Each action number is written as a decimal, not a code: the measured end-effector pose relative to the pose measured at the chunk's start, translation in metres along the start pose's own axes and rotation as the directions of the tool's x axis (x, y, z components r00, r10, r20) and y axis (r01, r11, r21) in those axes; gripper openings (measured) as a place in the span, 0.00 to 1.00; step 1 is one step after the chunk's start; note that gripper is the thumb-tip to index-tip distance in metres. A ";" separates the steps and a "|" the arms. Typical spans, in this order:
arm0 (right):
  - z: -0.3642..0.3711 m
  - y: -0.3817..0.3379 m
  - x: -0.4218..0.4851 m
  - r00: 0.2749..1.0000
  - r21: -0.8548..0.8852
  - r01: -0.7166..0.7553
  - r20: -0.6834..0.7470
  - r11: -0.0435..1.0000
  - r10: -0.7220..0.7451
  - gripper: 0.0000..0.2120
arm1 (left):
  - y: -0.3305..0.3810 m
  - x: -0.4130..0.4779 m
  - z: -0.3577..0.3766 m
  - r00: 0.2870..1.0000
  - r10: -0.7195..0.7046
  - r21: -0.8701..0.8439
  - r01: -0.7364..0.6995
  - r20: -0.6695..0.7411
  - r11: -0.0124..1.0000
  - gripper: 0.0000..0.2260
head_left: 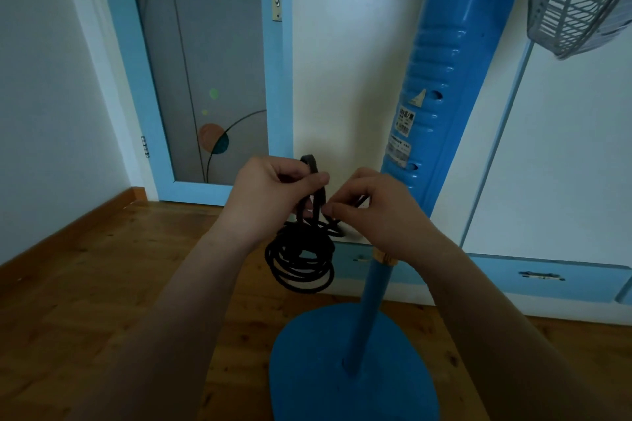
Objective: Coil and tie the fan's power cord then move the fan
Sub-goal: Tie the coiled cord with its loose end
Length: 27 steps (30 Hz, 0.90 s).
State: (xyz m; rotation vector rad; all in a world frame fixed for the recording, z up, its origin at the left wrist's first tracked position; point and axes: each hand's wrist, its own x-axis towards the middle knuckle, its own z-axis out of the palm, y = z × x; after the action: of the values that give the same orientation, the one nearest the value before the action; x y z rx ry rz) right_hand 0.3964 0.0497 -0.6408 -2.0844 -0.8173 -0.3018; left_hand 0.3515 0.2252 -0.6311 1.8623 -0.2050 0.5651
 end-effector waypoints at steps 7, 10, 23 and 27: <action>0.027 0.009 0.000 0.969 0.011 0.124 -0.218 0.992 -0.119 0.13 | 0.003 -0.001 -0.008 0.990 0.118 0.160 -0.129 0.077 0.979 0.12; 0.034 0.011 0.002 0.979 0.117 0.103 -0.187 0.988 -0.080 0.13 | 0.004 -0.002 -0.009 0.985 0.159 0.096 -0.165 0.065 0.982 0.06; 0.011 0.006 0.004 0.976 0.133 0.180 -0.146 0.975 -0.161 0.03 | -0.009 0.000 -0.012 0.997 0.018 -0.230 -0.035 -0.075 0.973 0.06; -0.001 0.014 0.002 0.967 0.021 0.150 -0.213 0.989 -0.142 0.12 | -0.024 0.000 -0.018 0.997 0.012 -0.119 -0.022 -0.078 0.993 0.08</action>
State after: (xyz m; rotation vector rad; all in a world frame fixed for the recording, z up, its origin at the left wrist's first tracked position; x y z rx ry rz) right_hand 0.4071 0.0434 -0.6482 -1.9222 -0.8416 -0.5737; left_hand 0.3560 0.2500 -0.6466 1.7206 -0.1999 0.6219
